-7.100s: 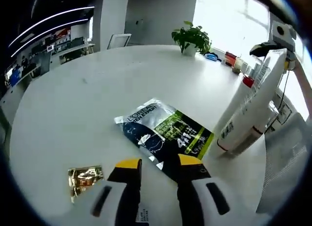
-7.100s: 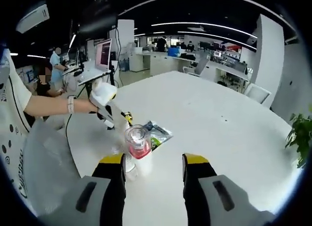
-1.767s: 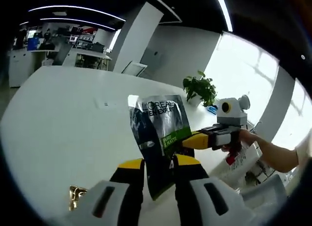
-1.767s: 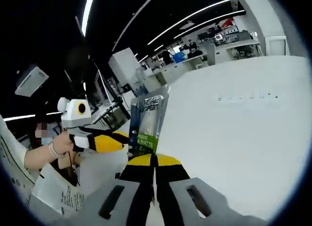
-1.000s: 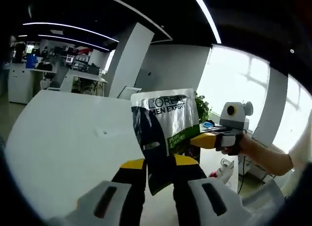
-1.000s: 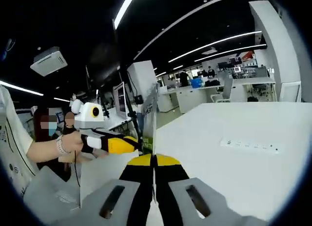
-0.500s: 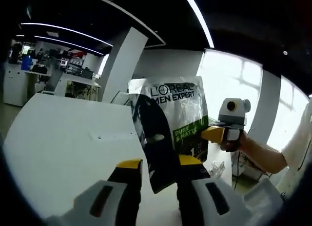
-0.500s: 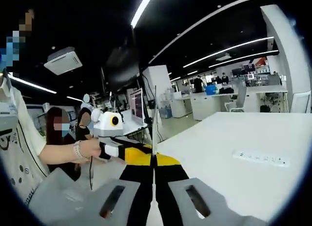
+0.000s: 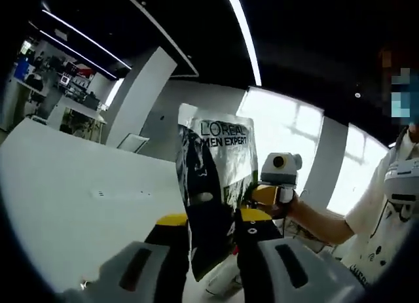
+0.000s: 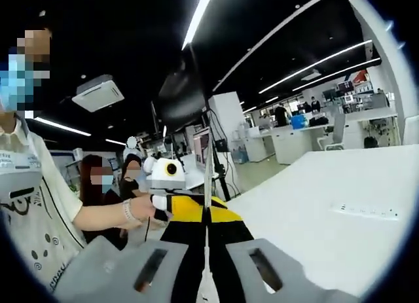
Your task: Arrange the skincare products in the storage area until every visible bottle or jar stands upright without overlapping.
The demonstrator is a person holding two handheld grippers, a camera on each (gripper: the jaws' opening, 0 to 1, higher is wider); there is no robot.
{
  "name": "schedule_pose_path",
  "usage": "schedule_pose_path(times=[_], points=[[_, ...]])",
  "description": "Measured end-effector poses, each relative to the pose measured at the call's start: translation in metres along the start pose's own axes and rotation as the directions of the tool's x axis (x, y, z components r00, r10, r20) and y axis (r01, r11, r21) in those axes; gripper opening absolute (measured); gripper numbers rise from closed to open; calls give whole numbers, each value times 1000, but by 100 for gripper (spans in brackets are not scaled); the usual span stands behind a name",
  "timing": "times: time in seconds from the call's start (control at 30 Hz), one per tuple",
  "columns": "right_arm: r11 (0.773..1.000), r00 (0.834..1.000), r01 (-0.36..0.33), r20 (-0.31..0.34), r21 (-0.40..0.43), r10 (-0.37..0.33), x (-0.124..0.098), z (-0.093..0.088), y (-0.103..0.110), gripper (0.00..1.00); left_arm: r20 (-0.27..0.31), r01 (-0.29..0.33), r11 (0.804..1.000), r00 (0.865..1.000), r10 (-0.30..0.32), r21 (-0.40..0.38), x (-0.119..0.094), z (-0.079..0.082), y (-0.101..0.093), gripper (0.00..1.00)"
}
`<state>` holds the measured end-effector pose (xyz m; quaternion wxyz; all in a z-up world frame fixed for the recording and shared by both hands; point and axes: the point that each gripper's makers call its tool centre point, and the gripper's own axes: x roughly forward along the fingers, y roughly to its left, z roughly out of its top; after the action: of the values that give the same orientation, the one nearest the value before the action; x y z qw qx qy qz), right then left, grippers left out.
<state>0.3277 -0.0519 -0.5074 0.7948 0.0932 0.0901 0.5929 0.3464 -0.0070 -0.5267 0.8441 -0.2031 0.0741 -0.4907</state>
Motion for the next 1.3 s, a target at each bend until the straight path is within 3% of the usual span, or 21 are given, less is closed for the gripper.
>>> schedule_pose_path(times=[0.47, 0.67, 0.97, 1.3], points=[[999, 999, 44, -19, 1, -44, -4, -5, 12, 1, -28, -3, 1000, 1000, 3, 11, -17, -8, -16, 12], [998, 998, 63, -17, -8, -63, -3, -3, 16, 1, -12, -16, 1000, 1000, 16, 16, -19, -3, -18, 11], [997, 997, 80, -8, -12, -80, -3, 2, 20, 1, 24, 4, 1000, 1000, -5, 22, -29, 9, -33, 0], [998, 998, 70, -3, -5, -70, 0, 2, 31, 1, 18, 4, 999, 1000, -5, 49, -37, 12, -42, 0]])
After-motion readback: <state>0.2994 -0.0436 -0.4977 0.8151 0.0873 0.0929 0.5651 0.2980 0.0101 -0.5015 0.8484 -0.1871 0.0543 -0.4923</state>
